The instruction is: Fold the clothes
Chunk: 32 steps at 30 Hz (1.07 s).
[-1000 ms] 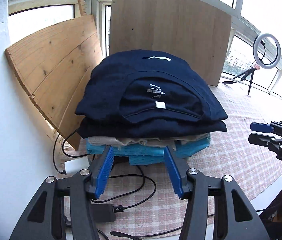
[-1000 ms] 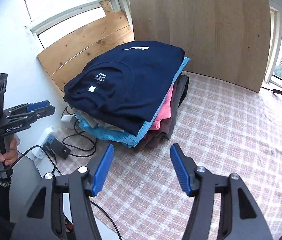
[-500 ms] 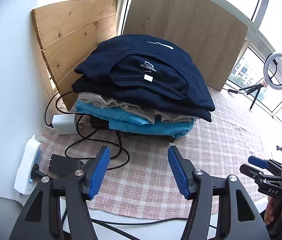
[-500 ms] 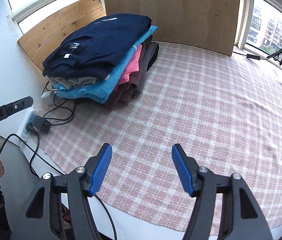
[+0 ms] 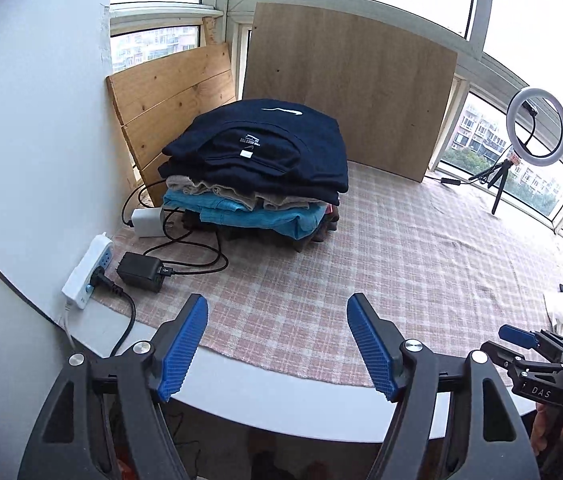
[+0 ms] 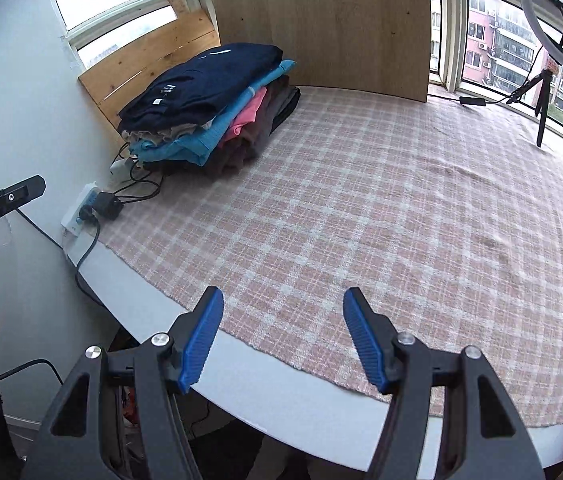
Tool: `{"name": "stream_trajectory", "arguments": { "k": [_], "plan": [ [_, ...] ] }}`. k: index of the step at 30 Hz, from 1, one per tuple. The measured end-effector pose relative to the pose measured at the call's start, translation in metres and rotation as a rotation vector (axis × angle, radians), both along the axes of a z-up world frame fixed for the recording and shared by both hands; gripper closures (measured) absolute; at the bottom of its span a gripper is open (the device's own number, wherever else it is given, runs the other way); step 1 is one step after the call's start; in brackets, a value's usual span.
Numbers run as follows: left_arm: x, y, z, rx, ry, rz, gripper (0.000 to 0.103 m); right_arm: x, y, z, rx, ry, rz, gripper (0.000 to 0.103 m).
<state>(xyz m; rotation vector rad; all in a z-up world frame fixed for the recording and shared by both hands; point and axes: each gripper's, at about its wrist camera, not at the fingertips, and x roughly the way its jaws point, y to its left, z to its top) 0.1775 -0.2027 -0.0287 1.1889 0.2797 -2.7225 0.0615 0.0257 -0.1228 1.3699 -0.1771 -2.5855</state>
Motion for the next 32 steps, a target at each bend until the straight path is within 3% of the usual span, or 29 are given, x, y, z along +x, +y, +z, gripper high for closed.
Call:
{"name": "stream_trajectory", "arguments": {
  "k": [10, 15, 32],
  "plan": [
    [0.052, 0.028, 0.006, 0.002, 0.003, 0.042, 0.03, 0.043, 0.031, -0.008, -0.075, -0.003, -0.006, 0.038],
    [0.066, 0.03, 0.013, 0.001, 0.034, 0.057, 0.027, 0.054, 0.034, -0.002, -0.062, 0.023, -0.01, 0.038],
    [0.077, 0.034, 0.008, 0.012, 0.036, 0.068, 0.026, 0.07, 0.042, -0.003, -0.045, 0.018, -0.016, 0.038]
  ]
}}
